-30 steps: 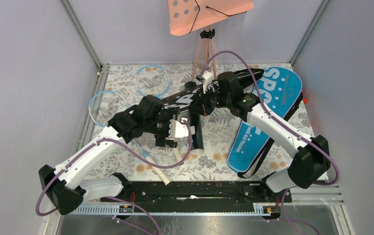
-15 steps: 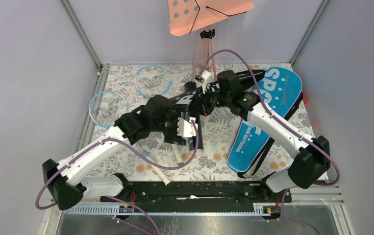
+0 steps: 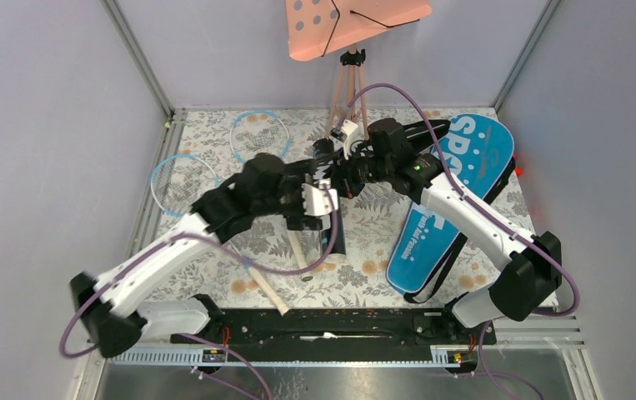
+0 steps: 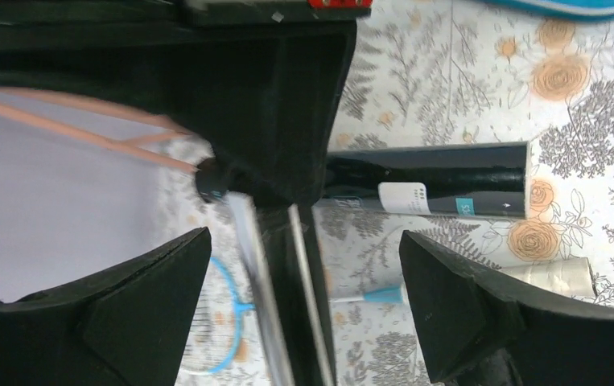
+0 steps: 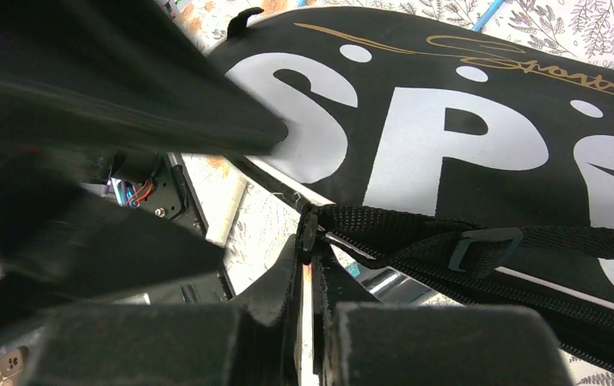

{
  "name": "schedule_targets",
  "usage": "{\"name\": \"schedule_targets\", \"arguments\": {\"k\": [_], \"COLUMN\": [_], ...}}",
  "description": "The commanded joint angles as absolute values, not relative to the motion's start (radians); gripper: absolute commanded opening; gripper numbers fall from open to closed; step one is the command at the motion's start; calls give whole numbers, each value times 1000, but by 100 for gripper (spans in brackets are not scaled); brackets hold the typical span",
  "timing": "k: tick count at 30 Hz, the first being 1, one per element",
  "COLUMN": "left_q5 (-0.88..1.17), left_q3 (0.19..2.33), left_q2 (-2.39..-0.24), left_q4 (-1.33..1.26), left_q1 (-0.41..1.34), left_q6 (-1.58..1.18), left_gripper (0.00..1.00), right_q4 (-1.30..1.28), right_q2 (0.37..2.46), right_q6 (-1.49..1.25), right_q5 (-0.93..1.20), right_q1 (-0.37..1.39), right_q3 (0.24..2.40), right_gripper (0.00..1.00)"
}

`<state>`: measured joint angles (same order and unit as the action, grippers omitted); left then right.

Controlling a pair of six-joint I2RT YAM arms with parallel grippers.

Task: Pack up the badminton gear
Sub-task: Zip the racket bag at the center of the board.

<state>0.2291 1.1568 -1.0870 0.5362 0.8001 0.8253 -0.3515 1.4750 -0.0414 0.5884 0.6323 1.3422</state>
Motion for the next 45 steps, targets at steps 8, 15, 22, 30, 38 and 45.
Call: {"name": "schedule_targets", "arguments": {"k": [8, 15, 22, 30, 38, 45], "left_q5": [110, -40, -44, -5, -6, 63], "left_q3": [1172, 1131, 1054, 1033, 1008, 1075], "left_q2": [-1252, -1276, -1153, -1037, -1037, -1077], "left_q4": [409, 348, 363, 434, 457, 500], "left_q1": [796, 796, 796, 796, 795, 796], "left_q6": [801, 812, 817, 794, 789, 665], "left_gripper": [82, 0, 0, 0, 0, 0], "right_q4": [-314, -313, -389, -442, -379, -247], "right_q2": [1419, 1398, 1368, 1481, 1463, 1370], "right_q6": [-20, -22, 75, 111, 110, 78], "right_q5": [622, 632, 227, -249, -230, 139], "right_q1": [645, 616, 554, 442, 407, 409], "right_q3": [1358, 1334, 1271, 1315, 1308, 1193], "right_gripper": [0, 0, 0, 0, 0, 0]}}
